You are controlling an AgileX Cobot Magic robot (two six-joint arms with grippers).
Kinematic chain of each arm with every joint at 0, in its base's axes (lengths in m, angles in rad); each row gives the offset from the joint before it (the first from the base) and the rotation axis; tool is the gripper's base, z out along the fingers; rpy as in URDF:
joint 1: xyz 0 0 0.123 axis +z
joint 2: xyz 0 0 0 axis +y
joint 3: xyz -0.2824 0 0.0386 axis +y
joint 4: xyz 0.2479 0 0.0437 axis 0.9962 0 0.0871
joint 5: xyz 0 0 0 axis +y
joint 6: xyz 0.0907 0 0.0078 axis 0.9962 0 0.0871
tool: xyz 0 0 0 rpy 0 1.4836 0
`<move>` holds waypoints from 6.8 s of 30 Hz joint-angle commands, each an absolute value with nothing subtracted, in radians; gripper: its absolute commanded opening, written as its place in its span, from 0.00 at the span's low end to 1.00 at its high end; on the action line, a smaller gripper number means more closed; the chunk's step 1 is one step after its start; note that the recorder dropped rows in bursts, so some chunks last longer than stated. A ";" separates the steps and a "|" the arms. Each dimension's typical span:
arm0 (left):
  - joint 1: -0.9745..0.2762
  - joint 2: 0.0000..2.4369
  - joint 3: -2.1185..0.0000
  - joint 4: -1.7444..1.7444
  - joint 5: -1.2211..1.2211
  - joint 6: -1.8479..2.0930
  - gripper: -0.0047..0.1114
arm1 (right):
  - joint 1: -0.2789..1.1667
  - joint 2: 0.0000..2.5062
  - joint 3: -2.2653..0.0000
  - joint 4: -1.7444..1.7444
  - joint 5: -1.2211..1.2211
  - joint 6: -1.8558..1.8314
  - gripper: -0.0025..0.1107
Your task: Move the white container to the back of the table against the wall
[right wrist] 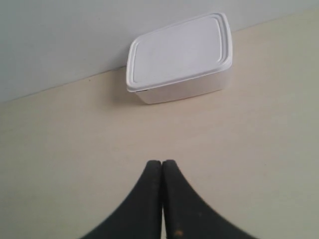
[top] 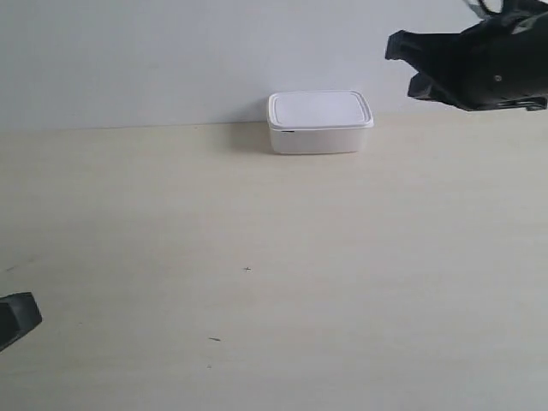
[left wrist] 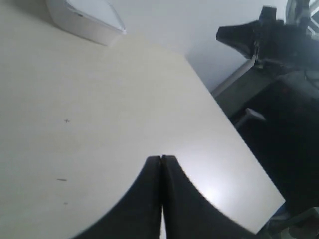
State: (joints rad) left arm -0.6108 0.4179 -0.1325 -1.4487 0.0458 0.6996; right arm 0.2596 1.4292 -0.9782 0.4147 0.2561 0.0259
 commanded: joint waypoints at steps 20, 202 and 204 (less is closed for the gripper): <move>-0.618 0.164 -0.027 -1.438 0.065 0.729 0.04 | 0.256 0.307 -0.361 0.412 0.282 -0.017 0.02; 0.252 0.000 0.000 -1.441 -0.051 1.275 0.04 | 0.007 0.000 0.000 0.158 0.283 -0.111 0.02; 0.252 0.000 0.000 -1.441 -0.051 1.275 0.04 | 0.007 0.000 0.000 0.158 0.283 -0.104 0.02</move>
